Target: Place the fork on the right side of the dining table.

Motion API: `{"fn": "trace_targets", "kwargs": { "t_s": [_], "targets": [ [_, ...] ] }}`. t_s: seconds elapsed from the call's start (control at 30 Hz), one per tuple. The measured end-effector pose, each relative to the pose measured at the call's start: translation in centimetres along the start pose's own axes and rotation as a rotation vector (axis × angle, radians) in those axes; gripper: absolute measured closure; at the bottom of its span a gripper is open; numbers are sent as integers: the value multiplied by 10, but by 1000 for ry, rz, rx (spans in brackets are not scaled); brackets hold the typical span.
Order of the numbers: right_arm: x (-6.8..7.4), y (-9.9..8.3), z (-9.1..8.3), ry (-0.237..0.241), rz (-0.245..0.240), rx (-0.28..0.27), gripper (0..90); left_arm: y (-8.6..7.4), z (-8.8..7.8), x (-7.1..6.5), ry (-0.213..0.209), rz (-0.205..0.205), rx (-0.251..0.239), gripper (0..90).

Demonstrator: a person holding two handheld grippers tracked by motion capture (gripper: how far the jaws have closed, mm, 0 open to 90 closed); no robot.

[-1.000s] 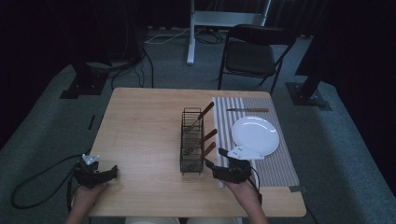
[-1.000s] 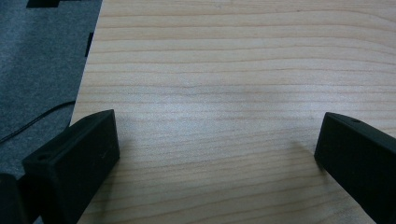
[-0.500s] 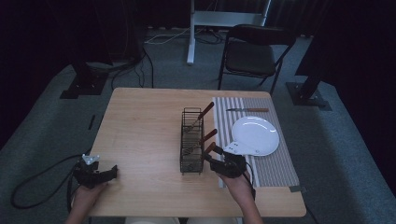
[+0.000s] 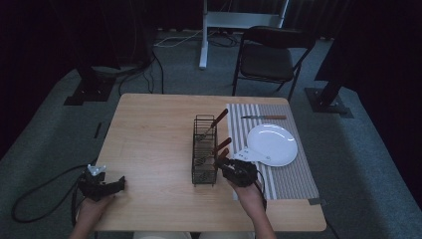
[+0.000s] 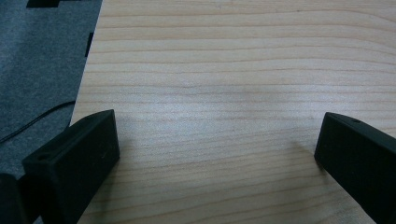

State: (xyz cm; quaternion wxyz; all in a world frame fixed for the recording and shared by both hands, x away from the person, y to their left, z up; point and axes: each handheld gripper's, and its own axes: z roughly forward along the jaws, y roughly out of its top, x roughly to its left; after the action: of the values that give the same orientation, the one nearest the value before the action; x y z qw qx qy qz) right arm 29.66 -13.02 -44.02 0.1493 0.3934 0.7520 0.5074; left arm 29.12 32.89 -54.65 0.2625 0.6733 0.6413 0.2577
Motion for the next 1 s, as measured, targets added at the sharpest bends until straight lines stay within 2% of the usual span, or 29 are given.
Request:
{"fn": "trace_targets", "kwargs": {
  "t_s": [0.2,0.43,0.5,0.77,0.8,1.0],
  "targets": [
    [-1,0,-2,28,30,-8,806,0,0,0,0,0,0,3],
    [5,5,-3,-11,-18,-6,810,0,0,0,0,2,2,3],
    [11,12,-8,-28,-36,-24,810,0,0,0,0,2,2,3],
    [16,28,-21,-21,-53,-68,810,0,0,0,0,3,3,3],
    [17,32,-27,-35,-61,-79,810,0,0,0,0,3,3,3],
    [15,38,-44,-40,-51,-119,810,0,0,0,0,3,2,3]
  ]
}}
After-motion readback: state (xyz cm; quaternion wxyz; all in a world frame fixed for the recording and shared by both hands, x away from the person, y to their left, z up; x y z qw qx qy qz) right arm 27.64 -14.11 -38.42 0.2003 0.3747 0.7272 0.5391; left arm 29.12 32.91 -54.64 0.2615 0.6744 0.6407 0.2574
